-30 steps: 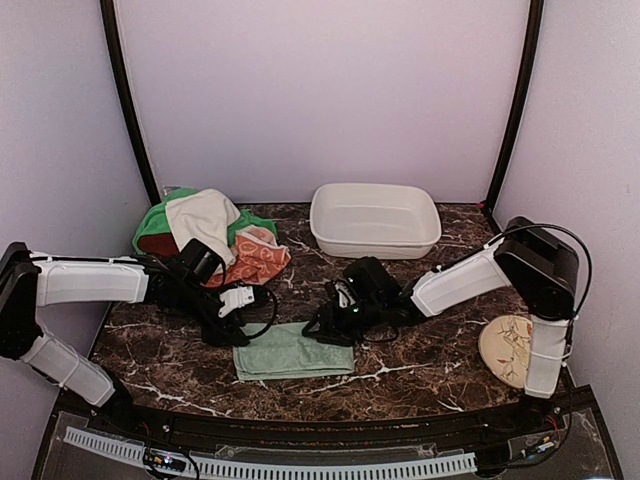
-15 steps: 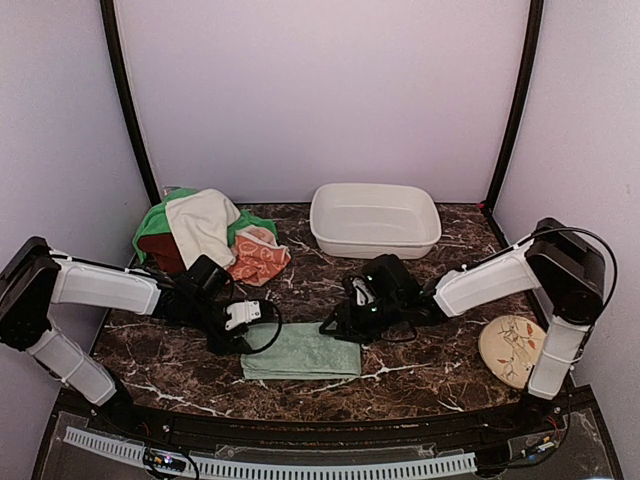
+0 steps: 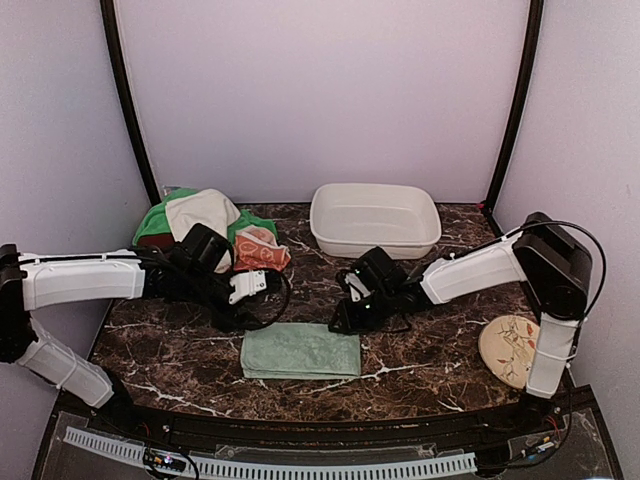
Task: Roll the towels
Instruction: Smooth out the towel at the center of the board, then rotate the towel at the center of the board.
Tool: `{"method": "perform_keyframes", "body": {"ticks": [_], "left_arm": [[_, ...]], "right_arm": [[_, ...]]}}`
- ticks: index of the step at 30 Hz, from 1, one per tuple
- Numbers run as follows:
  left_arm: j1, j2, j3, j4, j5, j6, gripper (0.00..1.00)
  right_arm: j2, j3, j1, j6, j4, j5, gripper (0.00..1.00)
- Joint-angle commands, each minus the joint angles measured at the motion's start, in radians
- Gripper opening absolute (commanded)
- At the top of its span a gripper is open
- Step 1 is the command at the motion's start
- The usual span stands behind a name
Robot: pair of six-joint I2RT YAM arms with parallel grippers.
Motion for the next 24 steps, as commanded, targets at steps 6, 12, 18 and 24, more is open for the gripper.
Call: {"method": "perform_keyframes", "body": {"ticks": [6, 12, 18, 24], "left_arm": [[-0.111, 0.182, -0.081, -0.012, -0.021, -0.02, 0.57], [-0.113, 0.263, -0.092, 0.108, -0.166, 0.054, 0.57], [-0.11, 0.409, -0.039, 0.286, -0.36, 0.182, 0.57], [-0.074, 0.488, 0.067, 0.369, -0.442, 0.389, 0.61]], "right_arm": [[-0.092, -0.23, -0.007, 0.095, 0.067, 0.089, 0.22], [-0.21, -0.361, 0.021, 0.177, 0.114, 0.132, 0.18], [-0.284, -0.407, 0.113, 0.248, 0.088, 0.205, 0.17], [-0.352, -0.456, 0.19, 0.316, 0.026, 0.289, 0.15]]}}
